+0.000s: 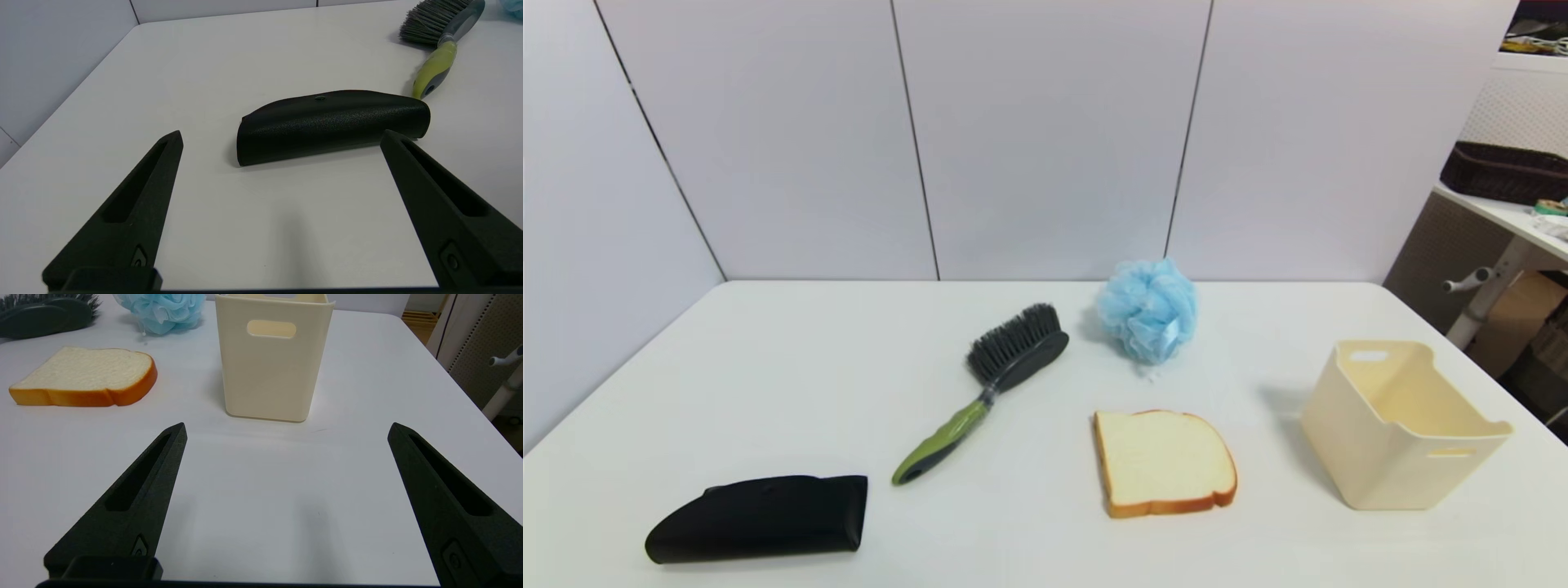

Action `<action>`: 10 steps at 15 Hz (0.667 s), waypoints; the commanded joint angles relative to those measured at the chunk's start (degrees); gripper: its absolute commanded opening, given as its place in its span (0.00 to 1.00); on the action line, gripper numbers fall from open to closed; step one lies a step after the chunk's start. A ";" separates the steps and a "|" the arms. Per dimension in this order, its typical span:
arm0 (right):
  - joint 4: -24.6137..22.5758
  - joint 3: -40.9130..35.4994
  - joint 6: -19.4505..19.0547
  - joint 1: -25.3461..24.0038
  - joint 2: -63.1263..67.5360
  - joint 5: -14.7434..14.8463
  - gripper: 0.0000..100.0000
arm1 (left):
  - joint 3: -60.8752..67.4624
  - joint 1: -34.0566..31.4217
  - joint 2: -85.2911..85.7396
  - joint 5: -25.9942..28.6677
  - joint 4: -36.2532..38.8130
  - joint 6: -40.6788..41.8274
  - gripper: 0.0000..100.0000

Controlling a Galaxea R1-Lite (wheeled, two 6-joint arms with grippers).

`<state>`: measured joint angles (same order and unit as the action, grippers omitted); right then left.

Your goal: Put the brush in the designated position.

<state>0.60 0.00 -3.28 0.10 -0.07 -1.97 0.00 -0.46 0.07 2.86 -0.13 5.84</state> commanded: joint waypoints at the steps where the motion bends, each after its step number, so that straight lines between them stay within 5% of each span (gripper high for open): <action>1: 0.02 -0.09 -0.06 -0.01 0.07 -0.05 1.00 | 0.00 0.02 -0.07 0.04 0.05 0.05 1.00; 10: 0.02 -0.09 -0.06 -0.01 0.07 -0.05 1.00 | 0.00 -0.06 -0.07 -0.32 0.05 -1.36 1.00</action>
<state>0.63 0.00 -3.30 0.10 -0.07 -1.97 0.00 -0.46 0.07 2.67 -0.21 4.88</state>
